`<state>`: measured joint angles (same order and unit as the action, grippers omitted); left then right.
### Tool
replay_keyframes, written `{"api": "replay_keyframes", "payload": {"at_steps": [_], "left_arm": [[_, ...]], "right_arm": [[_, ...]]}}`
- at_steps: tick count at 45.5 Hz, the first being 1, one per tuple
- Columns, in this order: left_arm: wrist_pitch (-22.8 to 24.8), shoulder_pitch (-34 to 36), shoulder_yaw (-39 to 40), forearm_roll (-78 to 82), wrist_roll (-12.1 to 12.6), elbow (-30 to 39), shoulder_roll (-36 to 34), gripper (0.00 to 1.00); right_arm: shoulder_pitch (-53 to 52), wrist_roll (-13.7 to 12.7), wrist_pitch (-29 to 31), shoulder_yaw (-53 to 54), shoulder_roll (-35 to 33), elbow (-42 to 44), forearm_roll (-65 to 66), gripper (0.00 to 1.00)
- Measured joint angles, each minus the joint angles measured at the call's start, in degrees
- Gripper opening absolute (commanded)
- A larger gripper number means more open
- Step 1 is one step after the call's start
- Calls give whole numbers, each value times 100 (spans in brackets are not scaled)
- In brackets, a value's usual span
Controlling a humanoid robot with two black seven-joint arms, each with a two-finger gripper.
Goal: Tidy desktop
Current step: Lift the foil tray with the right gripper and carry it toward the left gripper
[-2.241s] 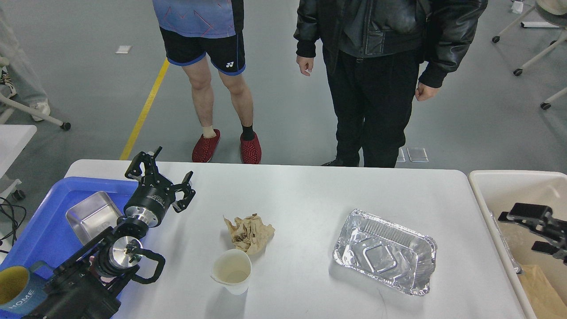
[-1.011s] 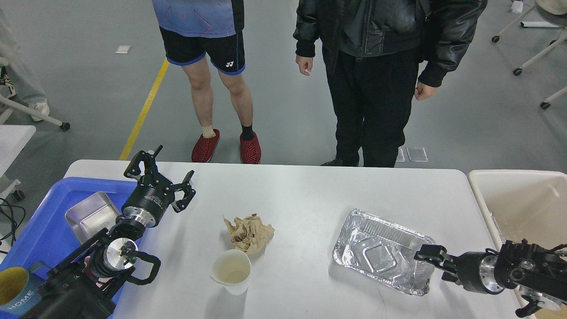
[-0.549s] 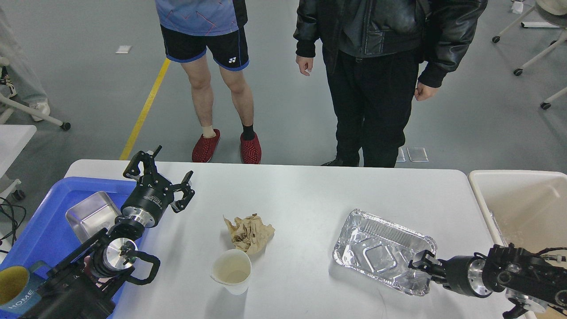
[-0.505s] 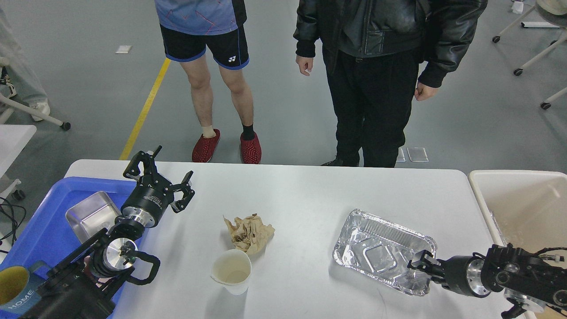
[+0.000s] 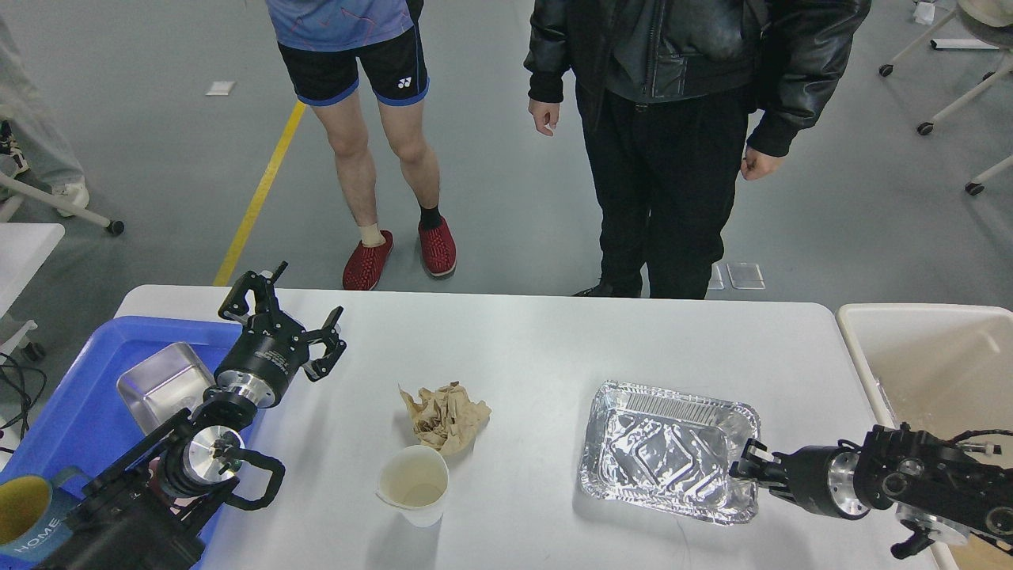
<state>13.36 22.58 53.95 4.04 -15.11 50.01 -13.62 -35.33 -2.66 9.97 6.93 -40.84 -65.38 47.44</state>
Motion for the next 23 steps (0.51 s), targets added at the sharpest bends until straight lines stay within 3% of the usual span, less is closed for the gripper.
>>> {"api": "replay_keyframes", "payload": {"at_steps": [14,23], "left_arm": [[6,-5,-6,0,0,8,-8,97],[9,-9,-9,0,0,9,-41,97]], "right_arm": [[-1243,-98,505,-176,-236,-10,-627,0],[-2703,-294,778,-1178,-103,-3,-1394,0]]}}
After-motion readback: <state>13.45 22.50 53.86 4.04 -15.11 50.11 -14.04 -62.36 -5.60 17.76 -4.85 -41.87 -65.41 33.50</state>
